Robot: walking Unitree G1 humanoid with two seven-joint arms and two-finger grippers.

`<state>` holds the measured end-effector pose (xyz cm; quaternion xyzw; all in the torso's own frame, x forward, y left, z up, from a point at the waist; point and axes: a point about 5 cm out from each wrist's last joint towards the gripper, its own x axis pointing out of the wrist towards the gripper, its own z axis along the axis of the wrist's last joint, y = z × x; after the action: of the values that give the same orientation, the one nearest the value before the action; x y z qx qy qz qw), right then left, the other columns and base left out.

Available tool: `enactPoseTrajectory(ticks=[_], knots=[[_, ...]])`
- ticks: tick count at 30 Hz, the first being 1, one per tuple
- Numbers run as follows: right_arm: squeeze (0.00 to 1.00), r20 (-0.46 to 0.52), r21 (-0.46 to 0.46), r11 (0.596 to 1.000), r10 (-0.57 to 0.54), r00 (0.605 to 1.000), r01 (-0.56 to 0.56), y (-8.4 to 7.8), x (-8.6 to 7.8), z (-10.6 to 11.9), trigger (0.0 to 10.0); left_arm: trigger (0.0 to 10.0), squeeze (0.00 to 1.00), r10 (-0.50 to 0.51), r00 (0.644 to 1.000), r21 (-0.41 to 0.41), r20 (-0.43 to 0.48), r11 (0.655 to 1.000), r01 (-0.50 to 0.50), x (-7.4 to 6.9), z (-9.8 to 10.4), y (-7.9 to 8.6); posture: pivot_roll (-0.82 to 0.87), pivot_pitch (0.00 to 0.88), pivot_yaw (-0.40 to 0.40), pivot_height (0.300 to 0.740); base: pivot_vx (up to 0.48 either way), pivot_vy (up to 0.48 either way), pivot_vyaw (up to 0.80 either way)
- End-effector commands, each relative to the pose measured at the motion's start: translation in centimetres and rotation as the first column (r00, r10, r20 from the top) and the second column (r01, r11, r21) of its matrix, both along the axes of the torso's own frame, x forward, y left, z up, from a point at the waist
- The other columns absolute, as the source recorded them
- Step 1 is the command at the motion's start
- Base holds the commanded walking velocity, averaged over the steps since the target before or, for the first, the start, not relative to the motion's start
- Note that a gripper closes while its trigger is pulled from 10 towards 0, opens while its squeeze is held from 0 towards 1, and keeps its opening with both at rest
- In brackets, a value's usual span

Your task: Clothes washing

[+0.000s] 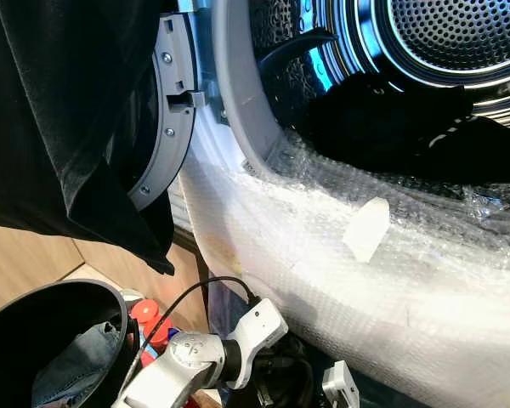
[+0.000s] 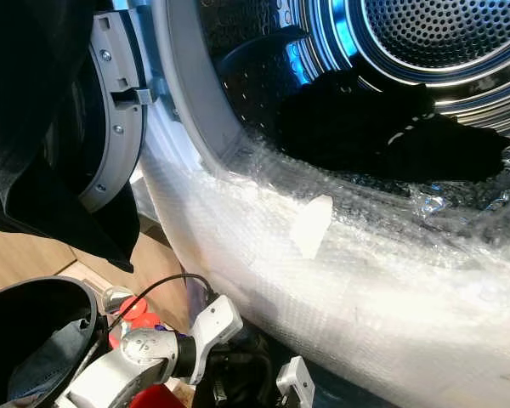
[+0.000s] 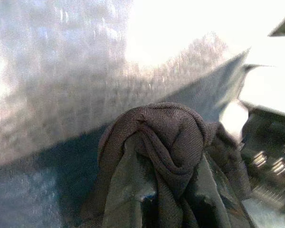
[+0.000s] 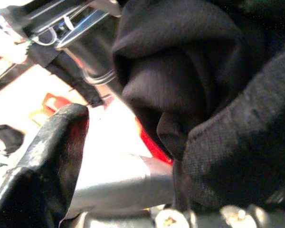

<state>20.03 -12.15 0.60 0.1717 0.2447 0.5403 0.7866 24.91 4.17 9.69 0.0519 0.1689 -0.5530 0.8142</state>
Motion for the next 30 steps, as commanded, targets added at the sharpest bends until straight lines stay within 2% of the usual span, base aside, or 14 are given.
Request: enactPoseTrajectory(ticks=[1, 4, 7, 13, 18, 19, 22, 30], knots=[[1.0, 0.028, -0.041, 0.998, -0.046, 0.999, 0.047, 0.5, 0.9, -0.1, 10.0, 0.0, 0.0, 0.005, 0.999, -0.03, 0.053, 1.0, -0.003, 0.2, 1.0, -0.7, -0.04, 0.0, 0.033, 0.74, 0.0, 0.0, 0.0], [1.0, 0.019, -0.041, 0.994, -0.097, 0.995, 0.098, 0.7, 1.6, -0.1, 10.0, 0.0, 0.0, 0.03, 0.997, -0.027, 0.077, 0.999, -0.028, 0.3, 1.1, -1.0, -0.03, 0.0, 0.027, 0.74, 0.0, 0.0, 0.0], [1.0, 0.009, -0.008, 0.997, -0.083, 0.997, 0.083, 1.1, 1.5, 0.2, 10.0, 0.0, 0.0, 0.075, 0.992, -0.029, 0.098, 0.997, -0.073, 1.0, 1.4, -1.1, -0.03, 0.0, 0.024, 0.74, 0.0, 0.0, 0.0], [1.0, 0.006, -0.027, 0.996, -0.088, 0.996, 0.088, 1.9, 1.6, -0.3, 10.0, 0.0, 0.0, 0.093, 0.988, -0.018, 0.125, 0.996, -0.091, 1.3, 1.9, -0.7, -0.02, 0.0, 0.025, 0.74, 0.0, 0.0, 0.0], [1.0, 0.004, -0.072, 0.989, -0.126, 0.992, 0.126, 2.0, 1.5, -0.9, 10.0, 0.0, 0.0, 0.108, 0.987, -0.024, 0.122, 0.994, -0.106, 1.3, 1.9, -0.5, -0.02, 0.0, 0.021, 0.74, 0.0, 0.0, 0.0], [0.0, -0.006, -0.077, 0.988, -0.138, 0.99, 0.137, 2.2, 1.3, -1.2, 10.0, 0.0, 0.0, 0.115, 0.987, -0.018, 0.112, 0.993, -0.113, 1.2, 1.6, -0.4, -0.02, 0.0, 0.02, 0.74, 0.0, 0.0, 0.0], [0.0, -0.016, -0.078, 0.987, -0.141, 0.99, 0.139, 2.4, 1.0, -1.5, 10.0, 0.0, 0.0, 0.118, 0.988, -0.012, 0.103, 0.993, -0.118, 1.1, 1.4, -0.3, -0.02, 0.0, 0.02, 0.74, 0.0, 0.0, 0.0], [0.0, -0.029, -0.044, 0.962, -0.27, 0.962, 0.268, 2.3, 1.9, -1.6, 10.0, 0.0, 0.0, 0.127, 0.988, -0.006, 0.09, 0.992, -0.127, 1.1, 1.1, -0.4, 0.0, 0.0, -0.004, 0.74, 0.0, 0.0, 0.0]])
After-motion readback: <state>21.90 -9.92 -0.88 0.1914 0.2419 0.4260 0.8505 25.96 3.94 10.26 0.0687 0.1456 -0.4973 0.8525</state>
